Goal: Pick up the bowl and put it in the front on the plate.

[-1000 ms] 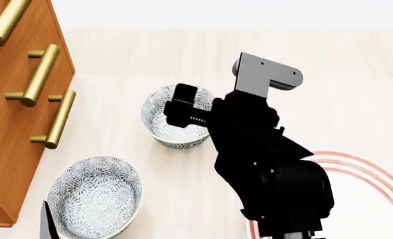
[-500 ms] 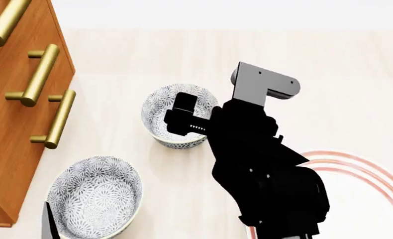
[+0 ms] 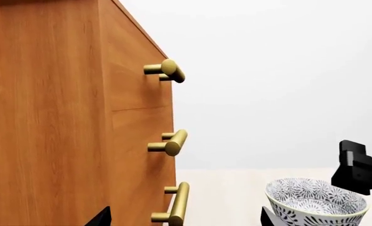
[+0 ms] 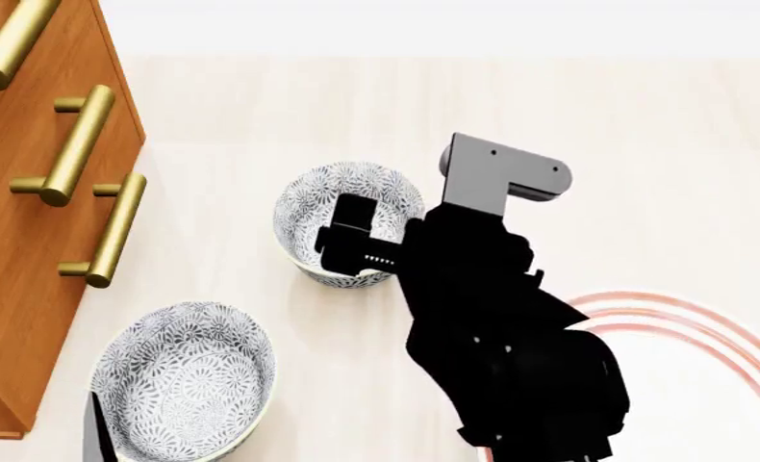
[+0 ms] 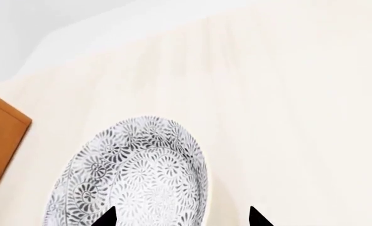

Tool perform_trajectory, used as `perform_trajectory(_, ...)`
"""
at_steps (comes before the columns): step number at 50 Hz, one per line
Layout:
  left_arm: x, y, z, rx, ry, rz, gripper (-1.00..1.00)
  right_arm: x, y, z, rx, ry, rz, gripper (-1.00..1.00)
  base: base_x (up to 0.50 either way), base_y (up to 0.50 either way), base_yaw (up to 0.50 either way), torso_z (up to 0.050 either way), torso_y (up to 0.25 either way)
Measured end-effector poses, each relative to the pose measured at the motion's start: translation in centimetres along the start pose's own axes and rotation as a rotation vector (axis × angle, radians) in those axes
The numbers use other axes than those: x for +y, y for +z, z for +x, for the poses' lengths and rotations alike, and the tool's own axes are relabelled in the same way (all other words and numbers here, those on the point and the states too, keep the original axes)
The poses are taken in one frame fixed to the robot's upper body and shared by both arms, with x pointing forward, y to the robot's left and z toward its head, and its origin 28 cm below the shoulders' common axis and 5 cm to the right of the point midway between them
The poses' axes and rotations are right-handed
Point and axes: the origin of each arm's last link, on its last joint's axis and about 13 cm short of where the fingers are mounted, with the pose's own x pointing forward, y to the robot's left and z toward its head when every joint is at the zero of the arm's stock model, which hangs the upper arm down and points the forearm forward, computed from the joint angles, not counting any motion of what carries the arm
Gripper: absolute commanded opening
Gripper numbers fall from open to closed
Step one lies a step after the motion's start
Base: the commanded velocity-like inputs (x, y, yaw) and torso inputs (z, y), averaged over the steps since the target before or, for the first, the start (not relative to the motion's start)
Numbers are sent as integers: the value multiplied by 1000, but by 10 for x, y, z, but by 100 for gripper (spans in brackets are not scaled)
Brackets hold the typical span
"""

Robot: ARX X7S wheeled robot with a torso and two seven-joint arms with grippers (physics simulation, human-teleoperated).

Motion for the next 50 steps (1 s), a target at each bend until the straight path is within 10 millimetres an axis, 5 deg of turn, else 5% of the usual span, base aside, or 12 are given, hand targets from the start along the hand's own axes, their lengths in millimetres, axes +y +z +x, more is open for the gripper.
perform_trajectory(50,0,-1,0,10,-8,1,100,-2,-10,12,20,-20,-18,100,0,0,0,0,0)
